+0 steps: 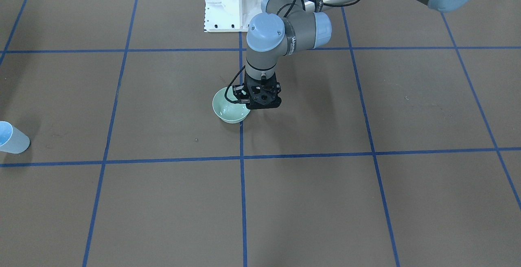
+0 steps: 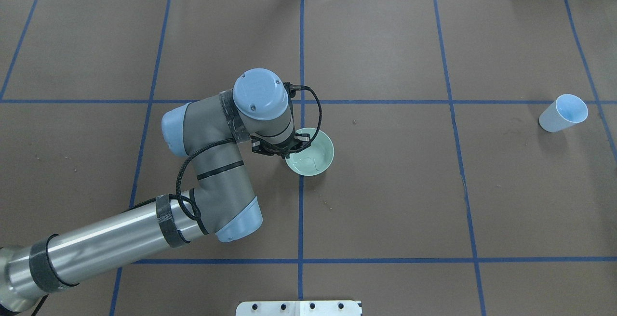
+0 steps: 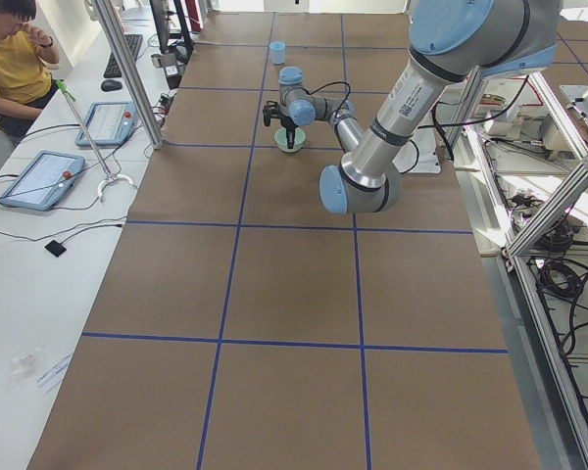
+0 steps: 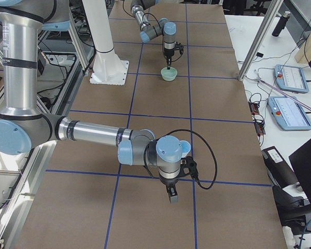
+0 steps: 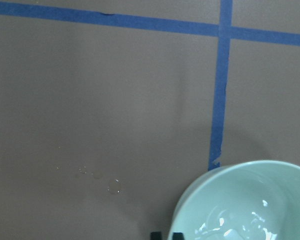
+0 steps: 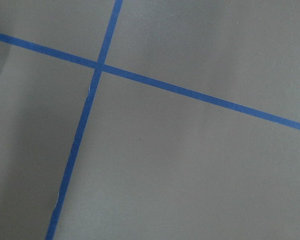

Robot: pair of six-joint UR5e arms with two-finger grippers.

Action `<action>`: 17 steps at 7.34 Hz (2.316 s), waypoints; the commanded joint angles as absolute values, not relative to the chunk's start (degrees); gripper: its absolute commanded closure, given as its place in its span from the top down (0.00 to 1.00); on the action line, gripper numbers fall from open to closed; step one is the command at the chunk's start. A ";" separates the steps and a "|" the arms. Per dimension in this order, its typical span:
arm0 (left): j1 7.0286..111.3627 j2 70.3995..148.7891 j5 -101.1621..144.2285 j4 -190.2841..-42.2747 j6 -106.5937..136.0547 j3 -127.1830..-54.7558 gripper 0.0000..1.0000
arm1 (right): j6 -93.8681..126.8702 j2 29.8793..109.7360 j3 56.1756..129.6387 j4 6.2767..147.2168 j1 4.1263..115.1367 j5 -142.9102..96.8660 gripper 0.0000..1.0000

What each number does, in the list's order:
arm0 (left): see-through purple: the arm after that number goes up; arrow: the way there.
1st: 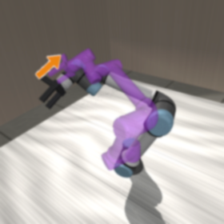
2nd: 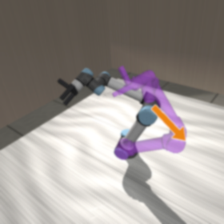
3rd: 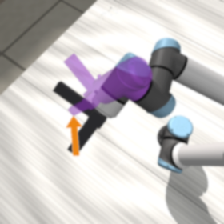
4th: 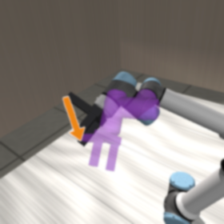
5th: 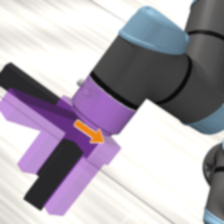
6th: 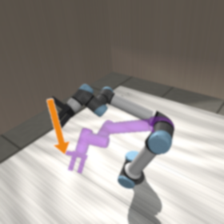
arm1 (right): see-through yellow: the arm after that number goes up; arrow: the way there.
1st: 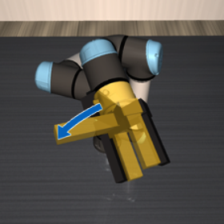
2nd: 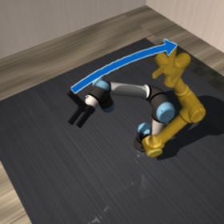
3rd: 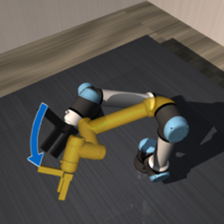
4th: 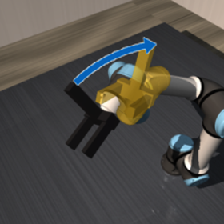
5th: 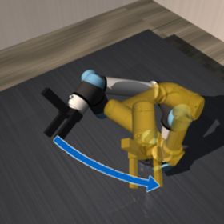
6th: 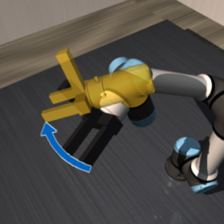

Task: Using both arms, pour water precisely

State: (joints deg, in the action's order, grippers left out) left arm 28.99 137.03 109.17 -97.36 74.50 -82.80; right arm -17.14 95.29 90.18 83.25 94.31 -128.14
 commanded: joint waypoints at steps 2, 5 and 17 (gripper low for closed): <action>28.48 137.64 109.25 -97.30 74.44 -83.32 0.00 | -17.14 95.27 90.18 83.23 94.31 -128.14 1.00; 29.35 137.55 109.69 -97.03 74.01 -86.21 0.00 | -17.14 95.27 90.18 83.23 94.31 -128.14 1.00; 63.78 96.97 133.41 -97.29 25.32 -102.31 0.00 | -17.14 95.28 90.26 83.41 93.96 -131.57 1.00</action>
State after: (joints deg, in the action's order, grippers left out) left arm 60.33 101.16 132.49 -97.25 27.91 -102.52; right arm -17.14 95.44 90.20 83.41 93.94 -131.57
